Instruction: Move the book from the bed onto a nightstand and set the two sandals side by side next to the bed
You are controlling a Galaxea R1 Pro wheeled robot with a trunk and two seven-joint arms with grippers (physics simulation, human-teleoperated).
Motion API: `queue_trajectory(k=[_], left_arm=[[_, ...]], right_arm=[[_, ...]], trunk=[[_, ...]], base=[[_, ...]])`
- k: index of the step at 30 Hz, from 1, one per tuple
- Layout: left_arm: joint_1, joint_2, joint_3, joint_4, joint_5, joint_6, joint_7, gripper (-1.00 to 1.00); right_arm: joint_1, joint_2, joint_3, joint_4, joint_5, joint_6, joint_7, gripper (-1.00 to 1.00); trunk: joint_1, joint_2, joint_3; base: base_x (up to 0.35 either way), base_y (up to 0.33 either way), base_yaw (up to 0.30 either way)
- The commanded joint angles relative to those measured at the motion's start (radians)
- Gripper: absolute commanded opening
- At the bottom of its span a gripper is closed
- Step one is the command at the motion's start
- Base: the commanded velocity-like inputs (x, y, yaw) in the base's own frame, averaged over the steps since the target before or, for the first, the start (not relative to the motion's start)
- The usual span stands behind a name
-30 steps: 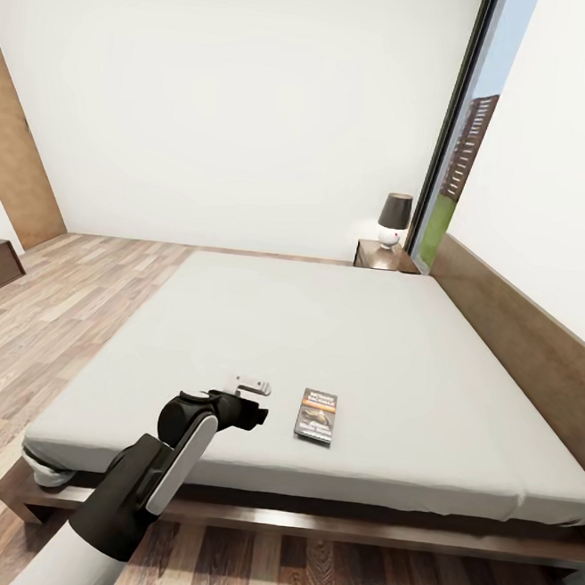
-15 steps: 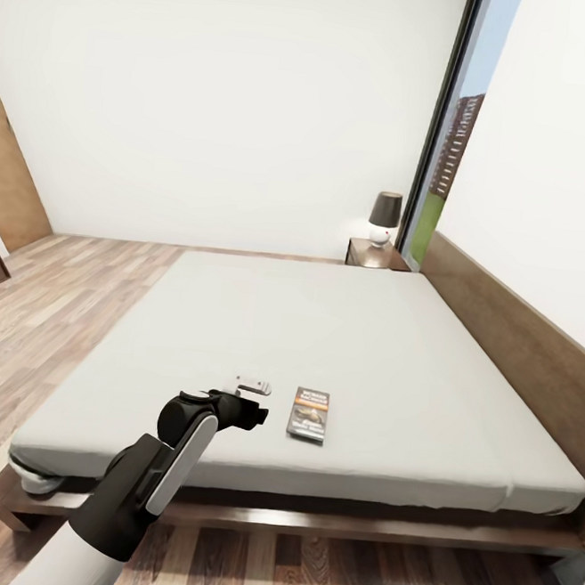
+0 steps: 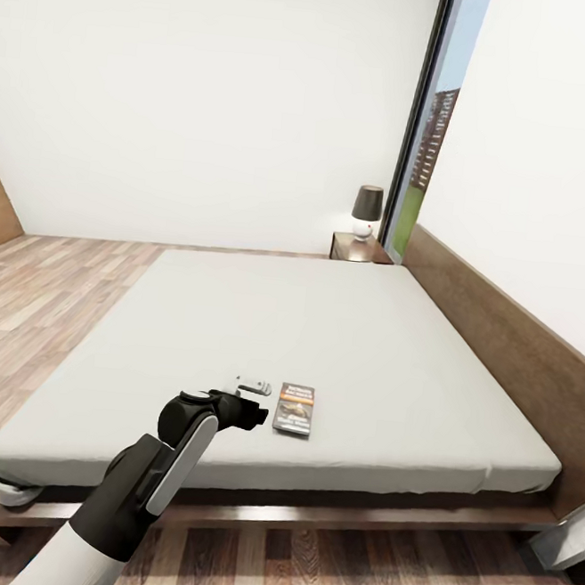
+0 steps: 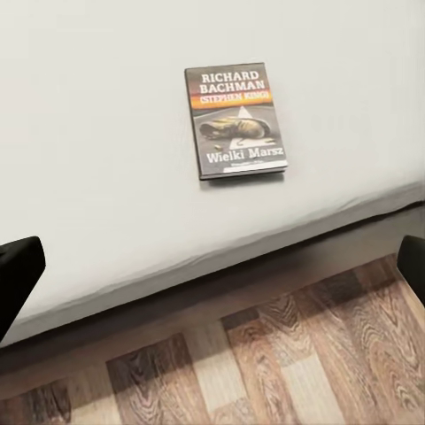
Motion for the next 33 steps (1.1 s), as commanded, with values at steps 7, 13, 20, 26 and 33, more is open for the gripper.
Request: queue_trajectory(k=[7,13,20,26,33], left_arm=[[-0.001,0.000,-0.001,-0.001,0.010,0.004,0.010,1.00],[-0.001,0.000,-0.001,-0.001,0.009,0.003,0.010,1.00],[-0.001,0.000,-0.002,-0.001,0.009,0.003,0.010,1.00],[-0.001,0.000,-0.003,-0.001,0.008,0.004,0.012,1.00],[-0.001,0.000,-0.003,-0.002,0.007,0.003,0.013,1.00]], right_arm=[[0.000,0.001,-0.006,-0.001,0.005,-0.001,0.007,1.00],[0.000,0.001,-0.006,-0.001,0.006,-0.002,0.007,1.00],[0.000,0.001,-0.004,-0.001,0.007,-0.001,0.007,1.00],[0.000,0.001,-0.003,-0.001,0.007,-0.001,0.007,1.00],[0.000,0.000,-0.003,-0.001,0.007,-0.001,0.007,1.00]], trunk=[[0.000,-0.001,-0.002],[0.000,-0.001,-0.002],[0.000,-0.001,0.000],[0.000,-0.001,0.002],[0.000,-0.001,0.002]], base=[[0.017,0.018,-0.052],[0.076,0.076,-0.204],[0.027,0.026,-0.261],[0.055,0.038,-0.238],[0.055,0.043,-0.069]])
